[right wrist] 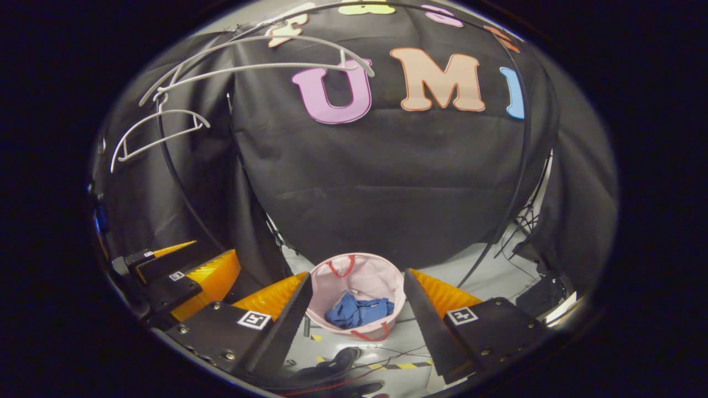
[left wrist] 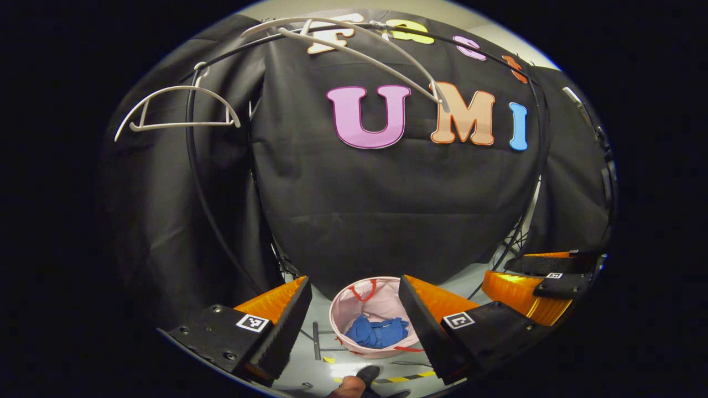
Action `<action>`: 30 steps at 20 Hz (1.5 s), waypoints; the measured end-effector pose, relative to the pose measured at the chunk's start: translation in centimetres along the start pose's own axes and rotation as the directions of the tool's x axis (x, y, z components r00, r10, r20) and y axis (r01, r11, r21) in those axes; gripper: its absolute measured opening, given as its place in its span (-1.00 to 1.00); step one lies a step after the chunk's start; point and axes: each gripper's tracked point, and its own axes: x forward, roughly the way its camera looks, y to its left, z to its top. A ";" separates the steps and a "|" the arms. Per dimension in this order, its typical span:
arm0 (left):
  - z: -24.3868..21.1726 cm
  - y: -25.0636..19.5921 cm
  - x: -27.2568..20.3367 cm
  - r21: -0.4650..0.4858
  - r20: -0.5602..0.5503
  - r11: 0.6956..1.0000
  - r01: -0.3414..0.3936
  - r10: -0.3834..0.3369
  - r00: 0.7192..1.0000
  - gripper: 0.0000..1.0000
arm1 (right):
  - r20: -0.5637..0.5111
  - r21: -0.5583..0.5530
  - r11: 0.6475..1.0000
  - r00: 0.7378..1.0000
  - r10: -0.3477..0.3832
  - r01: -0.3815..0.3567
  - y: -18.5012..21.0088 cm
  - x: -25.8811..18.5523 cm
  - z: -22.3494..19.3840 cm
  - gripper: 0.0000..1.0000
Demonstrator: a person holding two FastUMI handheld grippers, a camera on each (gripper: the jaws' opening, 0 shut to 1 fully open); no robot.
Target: Grasp the clothes on the hanger with both hands and then place them into the laundry hamper below.
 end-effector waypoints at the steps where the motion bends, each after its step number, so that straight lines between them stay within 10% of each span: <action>1: 0.6 -0.1 -0.4 -0.001 0.011 1.000 0.000 0.000 1.000 0.97 | 0.015 -0.001 1.000 1.000 0.006 -0.006 0.1 -0.3 0.6 0.99; 17: 11.1 -2.3 -7.9 -0.002 0.179 1.000 0.008 -0.008 0.984 1.00 | 0.363 -0.003 1.000 0.931 0.026 -0.027 -1.0 -10.0 13.8 0.98; 30: 17.1 -8.9 -9.7 0.098 0.226 0.989 0.107 -0.127 0.966 0.91 | 0.486 0.026 0.996 0.870 -0.084 0.081 -9.7 -14.6 17.6 0.97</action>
